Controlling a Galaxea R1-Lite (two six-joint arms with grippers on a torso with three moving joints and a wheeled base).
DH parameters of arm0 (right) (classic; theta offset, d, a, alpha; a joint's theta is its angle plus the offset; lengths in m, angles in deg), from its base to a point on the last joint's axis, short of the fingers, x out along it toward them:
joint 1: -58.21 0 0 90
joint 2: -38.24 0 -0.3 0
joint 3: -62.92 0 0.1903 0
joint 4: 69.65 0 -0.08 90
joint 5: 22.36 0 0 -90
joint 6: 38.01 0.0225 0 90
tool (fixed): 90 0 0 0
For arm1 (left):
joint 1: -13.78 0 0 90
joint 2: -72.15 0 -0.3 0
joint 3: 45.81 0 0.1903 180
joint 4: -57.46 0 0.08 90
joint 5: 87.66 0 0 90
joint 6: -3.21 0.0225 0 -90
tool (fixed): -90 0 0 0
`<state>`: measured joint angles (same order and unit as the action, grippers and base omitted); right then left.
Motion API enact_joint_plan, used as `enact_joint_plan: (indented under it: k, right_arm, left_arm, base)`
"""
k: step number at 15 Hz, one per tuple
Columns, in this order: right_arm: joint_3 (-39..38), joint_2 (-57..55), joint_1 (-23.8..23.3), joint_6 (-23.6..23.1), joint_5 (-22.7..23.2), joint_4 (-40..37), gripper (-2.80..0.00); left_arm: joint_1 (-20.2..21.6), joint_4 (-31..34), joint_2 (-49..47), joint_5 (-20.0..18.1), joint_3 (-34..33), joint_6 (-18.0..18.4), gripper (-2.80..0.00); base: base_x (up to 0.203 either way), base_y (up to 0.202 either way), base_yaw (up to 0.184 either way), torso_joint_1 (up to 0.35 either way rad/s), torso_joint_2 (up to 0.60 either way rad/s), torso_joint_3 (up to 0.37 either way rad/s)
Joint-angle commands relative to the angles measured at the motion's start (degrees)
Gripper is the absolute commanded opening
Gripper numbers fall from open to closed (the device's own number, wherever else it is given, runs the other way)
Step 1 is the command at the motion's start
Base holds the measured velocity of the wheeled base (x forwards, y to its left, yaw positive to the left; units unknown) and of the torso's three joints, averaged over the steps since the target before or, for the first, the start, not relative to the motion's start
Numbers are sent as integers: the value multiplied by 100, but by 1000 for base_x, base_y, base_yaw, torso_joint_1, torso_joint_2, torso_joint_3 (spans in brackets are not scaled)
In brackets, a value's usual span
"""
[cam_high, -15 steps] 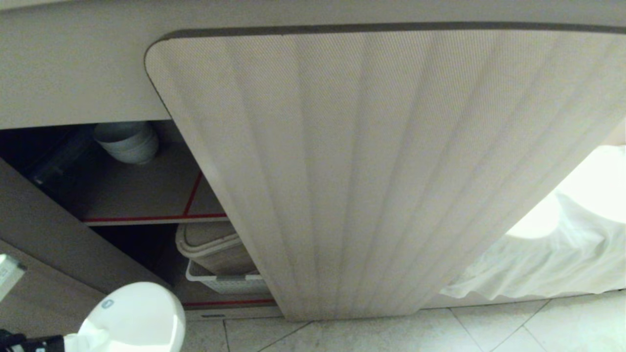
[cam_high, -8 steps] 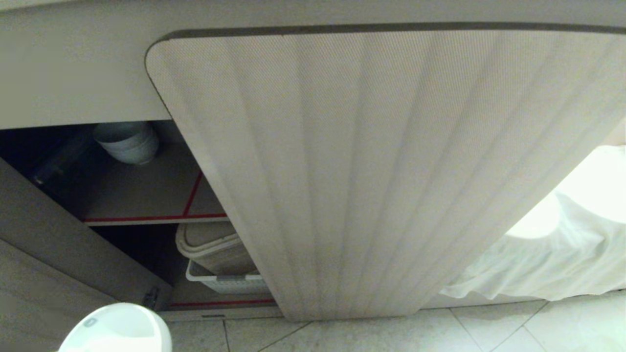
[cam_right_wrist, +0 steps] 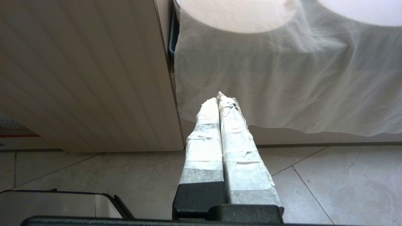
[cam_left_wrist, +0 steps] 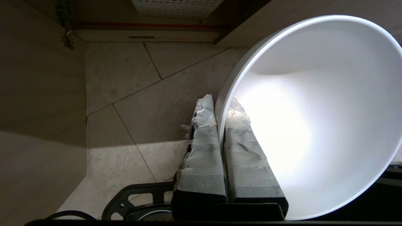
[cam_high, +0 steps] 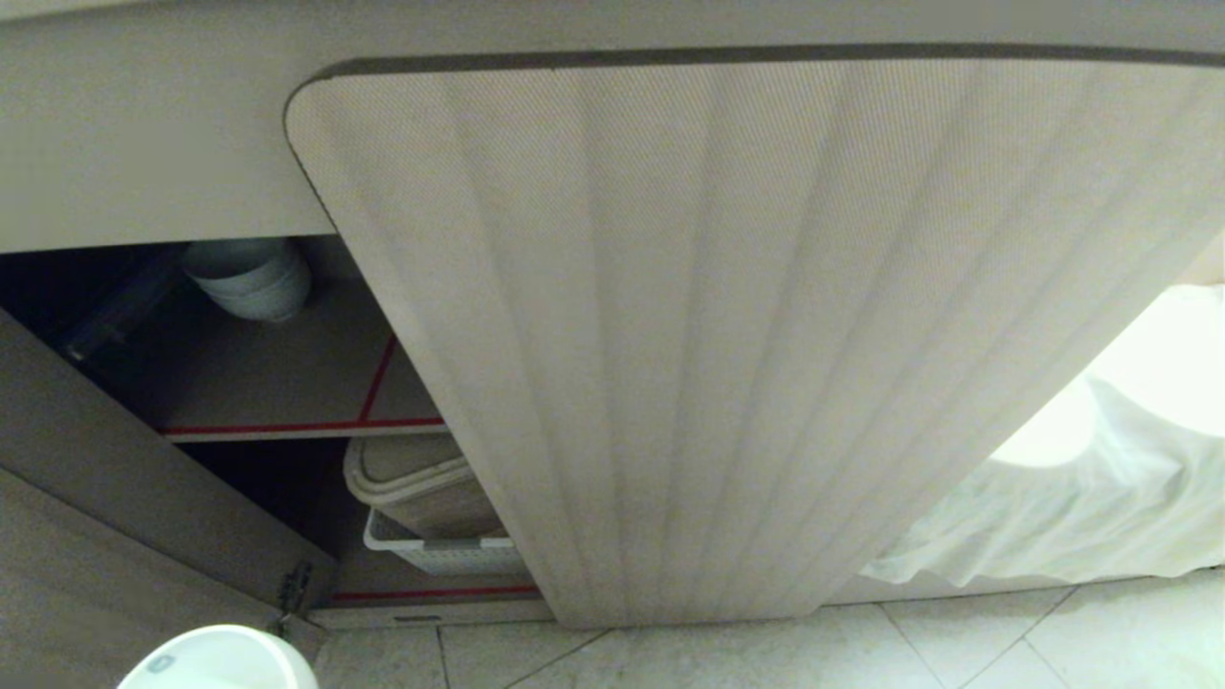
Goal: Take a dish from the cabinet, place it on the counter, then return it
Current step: Place it on the table
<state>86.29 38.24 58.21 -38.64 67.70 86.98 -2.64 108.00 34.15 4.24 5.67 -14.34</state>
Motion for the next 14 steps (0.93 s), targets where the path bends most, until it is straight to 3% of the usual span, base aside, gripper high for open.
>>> enact_joint_plan:
  k: [1,14]
  right_arm:
    - [0,0,7,0,3,0,-280]
    - [0,0,0,1,3,0,-280]
  left_arm:
    - [-1,16,6,3,-8,-11,-280]
    - [-10,86,-23,-6,1,-11,-280]
  base:
    - [0,0,0,0,0,0]
    - [0,0,0,0,0,0]
